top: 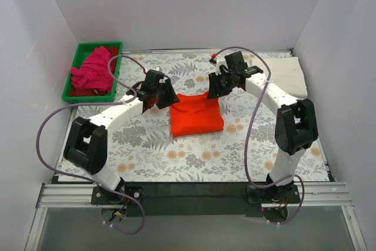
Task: Fold and stack the t-shirts
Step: Fold the tshirt
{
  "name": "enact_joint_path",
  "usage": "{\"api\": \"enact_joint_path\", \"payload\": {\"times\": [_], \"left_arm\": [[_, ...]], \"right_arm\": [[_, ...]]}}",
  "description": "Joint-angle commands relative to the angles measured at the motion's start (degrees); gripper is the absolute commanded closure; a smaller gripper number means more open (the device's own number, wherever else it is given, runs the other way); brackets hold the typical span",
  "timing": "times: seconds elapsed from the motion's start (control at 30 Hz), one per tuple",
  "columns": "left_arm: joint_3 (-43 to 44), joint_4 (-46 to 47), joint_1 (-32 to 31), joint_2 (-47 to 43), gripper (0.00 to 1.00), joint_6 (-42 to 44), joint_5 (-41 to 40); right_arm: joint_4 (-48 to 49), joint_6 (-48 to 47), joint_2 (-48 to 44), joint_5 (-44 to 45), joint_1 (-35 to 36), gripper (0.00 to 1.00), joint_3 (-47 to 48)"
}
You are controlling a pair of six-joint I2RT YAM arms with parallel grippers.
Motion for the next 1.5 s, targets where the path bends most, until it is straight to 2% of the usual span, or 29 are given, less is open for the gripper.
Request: {"api": "enact_joint_path", "payload": {"times": [0.0, 0.2, 0.47, 0.67, 0.73, 0.8, 0.97, 1.07, 1.17, 1.27, 1.3, 1.47], "left_arm": [[0.5, 3.5, -0.4, 4.4, 0.60, 2.5, 3.3], [10.5, 3.8, 0.2, 16.2, 0.76, 5.3, 0.0], [20.1, 3.8, 3.6, 27.3, 0.78, 5.6, 1.9], [21.6, 4.9, 6.4, 30.8, 0.73, 5.4, 2.5], [22.0, 4.8, 7.2, 30.3, 0.69, 5.3, 3.5], [21.6, 4.9, 7.3, 27.4, 0.64, 5.0, 3.2], [17.4, 8.4, 7.3, 18.2, 0.40, 5.4, 1.6], [13.7, 10.2, 7.4, 13.8, 0.35, 5.5, 0.9], [8.7, 13.1, 7.3, 11.5, 0.35, 4.5, 1.6], [4.4, 16.2, 7.4, 12.0, 0.60, 3.5, 3.6], [3.5, 17.1, 7.3, 12.5, 0.73, 3.3, 4.2], [1.8, 22.0, 7.9, 18.2, 0.88, 3.1, 4.2]], "right_arm": [[4.2, -2.7, 4.9, -6.8, 0.0, 0.67, 0.3], [4.4, -3.4, 14.5, -7.0, -0.5, 0.69, 9.4], [4.8, -1.7, 24.7, -9.9, -4.3, 0.69, 19.4], [6.1, -0.2, 28.8, -12.0, -6.8, 0.69, 22.2], [6.2, 0.1, 28.2, -12.5, -6.8, 0.69, 22.7], [7.0, 1.1, 25.6, -13.1, -6.8, 0.69, 22.1], [14.4, 4.7, 18.5, -15.2, -6.8, 0.68, 15.4], [21.2, 8.3, 15.6, -19.6, -6.7, 0.68, 10.1], [25.3, 10.9, 15.8, -23.2, -6.7, 0.68, 7.2], [28.4, 12.5, 17.5, -25.4, -6.7, 0.68, 5.7], [29.3, 12.8, 18.5, -25.9, -6.7, 0.68, 5.3], [32.8, 14.1, 22.9, -27.4, -7.1, 0.68, 5.2]]}}
